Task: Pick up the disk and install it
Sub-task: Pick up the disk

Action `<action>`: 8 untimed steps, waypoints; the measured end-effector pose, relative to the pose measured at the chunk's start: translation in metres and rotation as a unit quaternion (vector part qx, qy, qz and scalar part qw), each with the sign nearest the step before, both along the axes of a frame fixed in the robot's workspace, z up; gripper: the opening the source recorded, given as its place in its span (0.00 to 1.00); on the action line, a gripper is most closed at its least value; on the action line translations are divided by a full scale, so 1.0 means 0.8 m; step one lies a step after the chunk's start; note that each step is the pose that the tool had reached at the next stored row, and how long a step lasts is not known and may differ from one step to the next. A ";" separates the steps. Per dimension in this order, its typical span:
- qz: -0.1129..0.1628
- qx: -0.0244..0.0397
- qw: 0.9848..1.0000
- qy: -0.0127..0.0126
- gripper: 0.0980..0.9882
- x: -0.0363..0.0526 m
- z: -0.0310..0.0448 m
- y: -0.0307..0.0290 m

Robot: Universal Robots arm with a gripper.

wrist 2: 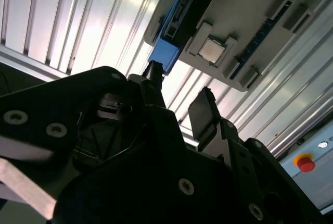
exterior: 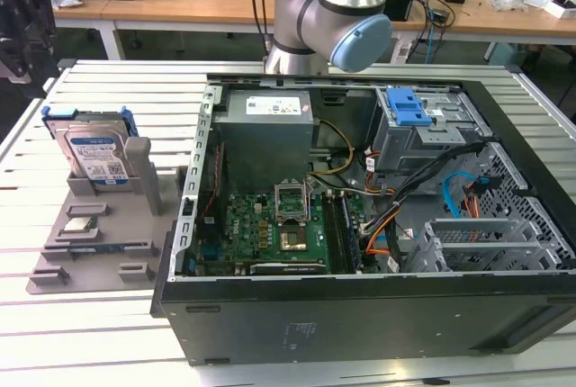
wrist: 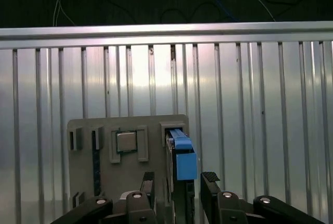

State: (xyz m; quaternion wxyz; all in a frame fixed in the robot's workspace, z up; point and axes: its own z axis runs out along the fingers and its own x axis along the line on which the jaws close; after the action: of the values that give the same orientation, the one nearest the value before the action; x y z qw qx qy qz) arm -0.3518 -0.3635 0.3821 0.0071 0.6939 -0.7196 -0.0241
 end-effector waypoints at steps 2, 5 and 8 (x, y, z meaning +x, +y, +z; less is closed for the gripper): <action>0.000 0.000 1.000 0.000 0.43 0.000 -0.0024 0.0000; 0.000 0.000 1.000 0.000 0.43 0.000 -0.0082 0.0000; 0.000 0.000 1.000 0.000 0.43 0.000 -0.0139 0.0000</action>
State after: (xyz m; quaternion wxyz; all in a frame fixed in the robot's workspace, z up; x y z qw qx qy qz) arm -0.3517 -0.3634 0.3710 0.0071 0.6939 -0.7196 -0.0241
